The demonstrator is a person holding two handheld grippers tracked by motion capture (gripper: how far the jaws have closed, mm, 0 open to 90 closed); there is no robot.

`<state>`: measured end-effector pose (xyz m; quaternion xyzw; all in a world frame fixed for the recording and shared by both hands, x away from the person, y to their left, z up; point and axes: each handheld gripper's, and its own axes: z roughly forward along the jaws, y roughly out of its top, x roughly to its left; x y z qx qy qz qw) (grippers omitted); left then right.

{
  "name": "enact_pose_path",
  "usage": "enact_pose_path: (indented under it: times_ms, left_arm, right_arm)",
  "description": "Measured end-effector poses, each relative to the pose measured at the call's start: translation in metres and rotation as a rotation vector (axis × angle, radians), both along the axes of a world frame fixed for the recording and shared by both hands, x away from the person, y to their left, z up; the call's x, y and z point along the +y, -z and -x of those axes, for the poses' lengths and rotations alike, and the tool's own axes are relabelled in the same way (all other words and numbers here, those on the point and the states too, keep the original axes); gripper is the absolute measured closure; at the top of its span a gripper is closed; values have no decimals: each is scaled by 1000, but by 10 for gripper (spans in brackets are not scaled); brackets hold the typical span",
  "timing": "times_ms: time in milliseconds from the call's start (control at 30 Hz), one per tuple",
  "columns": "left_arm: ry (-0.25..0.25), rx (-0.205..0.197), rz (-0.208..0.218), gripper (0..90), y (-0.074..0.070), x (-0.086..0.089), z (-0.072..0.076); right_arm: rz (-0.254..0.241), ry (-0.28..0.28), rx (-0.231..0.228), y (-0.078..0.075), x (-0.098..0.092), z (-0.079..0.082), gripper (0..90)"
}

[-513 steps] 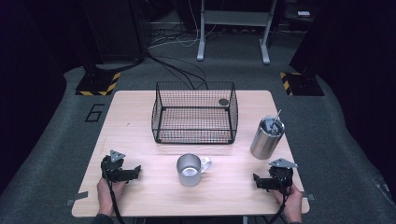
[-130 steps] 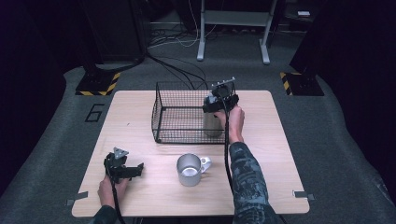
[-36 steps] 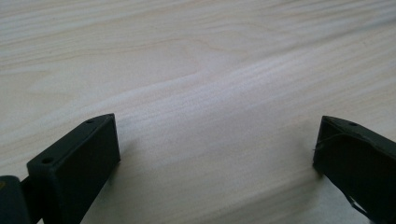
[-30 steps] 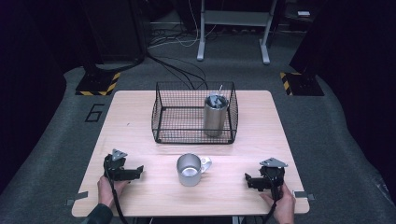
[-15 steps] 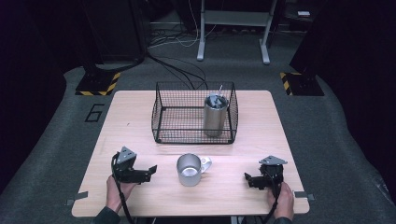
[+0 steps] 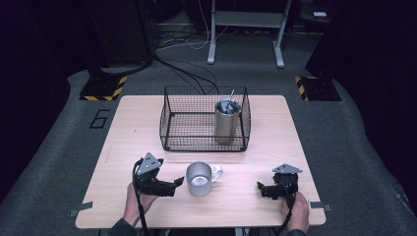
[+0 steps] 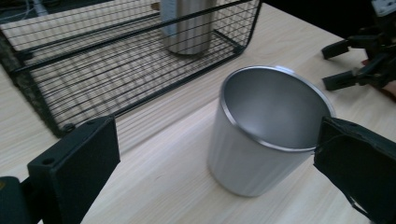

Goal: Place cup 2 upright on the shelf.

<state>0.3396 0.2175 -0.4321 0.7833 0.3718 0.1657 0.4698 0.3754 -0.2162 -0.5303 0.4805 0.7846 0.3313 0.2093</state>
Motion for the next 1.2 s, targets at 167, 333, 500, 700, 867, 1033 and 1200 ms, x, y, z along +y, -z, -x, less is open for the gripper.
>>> enact_pose_path:
  times_ms: [167, 333, 500, 700, 867, 1033, 1200]
  left_arm:
    - [57, -13, -17, 0, 0, -17, 1]
    - [109, -34, -44, 0, 1, -35, 2]
    - [138, -38, -58, 0, 4, -48, -2]
    - [147, -23, -78, 0, 13, -63, -9]
    - [133, -26, -91, 0, 16, -68, -14]
    - [127, -9, -109, 1, 24, -72, -19]
    - [128, -14, -113, 48, 30, -73, -20]
  right_arm:
    - [-9, 10, 7, 0, 2, -1, 0]
    - [-10, 10, 6, 0, 2, -1, 0]
    - [-9, 9, 6, 0, 2, -1, 0]
    - [-9, 9, 6, 0, 2, -1, 0]
    - [-9, 9, 5, 0, 2, -1, 0]
    - [-9, 9, 6, 0, 2, -1, 0]
    - [-9, 9, 6, 0, 2, -1, 0]
